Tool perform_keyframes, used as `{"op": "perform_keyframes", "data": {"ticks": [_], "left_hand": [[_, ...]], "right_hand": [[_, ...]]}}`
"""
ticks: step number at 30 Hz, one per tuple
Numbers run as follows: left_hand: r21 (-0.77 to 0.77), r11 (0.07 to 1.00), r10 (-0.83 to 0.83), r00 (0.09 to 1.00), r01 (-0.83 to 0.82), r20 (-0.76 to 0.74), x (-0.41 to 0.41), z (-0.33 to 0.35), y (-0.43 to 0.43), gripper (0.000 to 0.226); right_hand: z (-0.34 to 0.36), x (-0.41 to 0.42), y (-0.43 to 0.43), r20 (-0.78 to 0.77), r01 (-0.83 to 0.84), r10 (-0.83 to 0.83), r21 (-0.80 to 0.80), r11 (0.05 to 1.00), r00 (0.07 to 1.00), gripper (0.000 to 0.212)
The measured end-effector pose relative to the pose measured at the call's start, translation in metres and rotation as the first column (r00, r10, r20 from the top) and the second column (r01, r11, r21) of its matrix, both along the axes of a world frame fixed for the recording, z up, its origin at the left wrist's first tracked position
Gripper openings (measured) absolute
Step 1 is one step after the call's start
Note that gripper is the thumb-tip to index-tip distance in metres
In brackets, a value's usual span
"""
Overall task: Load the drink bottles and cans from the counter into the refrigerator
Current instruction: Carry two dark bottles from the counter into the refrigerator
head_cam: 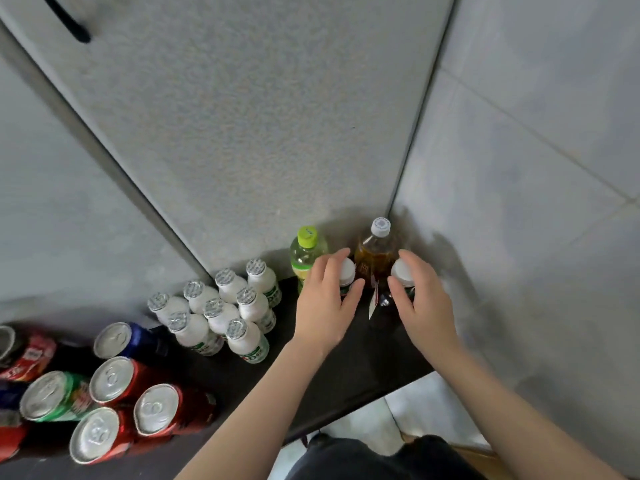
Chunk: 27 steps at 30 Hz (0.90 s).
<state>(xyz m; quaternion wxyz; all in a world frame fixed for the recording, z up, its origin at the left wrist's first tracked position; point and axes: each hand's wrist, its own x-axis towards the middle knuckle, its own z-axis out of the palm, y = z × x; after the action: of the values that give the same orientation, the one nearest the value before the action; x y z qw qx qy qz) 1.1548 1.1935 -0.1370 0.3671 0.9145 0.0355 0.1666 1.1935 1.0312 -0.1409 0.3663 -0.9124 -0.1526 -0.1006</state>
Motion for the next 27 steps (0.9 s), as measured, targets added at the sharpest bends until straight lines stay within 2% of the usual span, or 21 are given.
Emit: {"op": "perform_keyframes", "data": {"ticks": [3,7,11,17,21,27], "left_hand": [[0.051,0.999,0.003,1.000,-0.005,0.027,-0.002,-0.004,0.007,0.041],[0.040,0.998,0.046,0.998,-0.048,0.045,-0.011,-0.011,0.011,0.036],[0.008,0.999,0.037,0.997,-0.037,0.069,-0.026,-0.016,0.014,0.038],[0.006,0.999,0.051,0.997,-0.051,0.060,-0.047,-0.017,0.018,0.037],[0.025,0.996,0.080,0.996,-0.081,0.033,-0.065,-0.017,0.015,0.037],[0.050,0.979,0.196,0.979,-0.199,0.056,-0.097,-0.006,0.007,0.040]], "right_hand": [[0.001,-0.001,0.001,-0.006,0.009,-0.009,-0.023,1.000,1.000,0.042],[-0.001,-0.007,0.005,0.008,0.064,-0.064,0.008,0.998,0.998,0.044],[-0.010,-0.018,0.005,-0.031,0.151,-0.149,0.067,0.986,0.988,0.052],[-0.017,-0.029,0.009,-0.058,0.194,-0.189,0.096,0.976,0.980,0.048],[-0.021,-0.037,0.009,-0.049,0.185,-0.180,0.102,0.977,0.982,0.054],[-0.020,-0.042,-0.005,-0.053,0.106,-0.101,0.105,0.989,0.994,0.044]]}}
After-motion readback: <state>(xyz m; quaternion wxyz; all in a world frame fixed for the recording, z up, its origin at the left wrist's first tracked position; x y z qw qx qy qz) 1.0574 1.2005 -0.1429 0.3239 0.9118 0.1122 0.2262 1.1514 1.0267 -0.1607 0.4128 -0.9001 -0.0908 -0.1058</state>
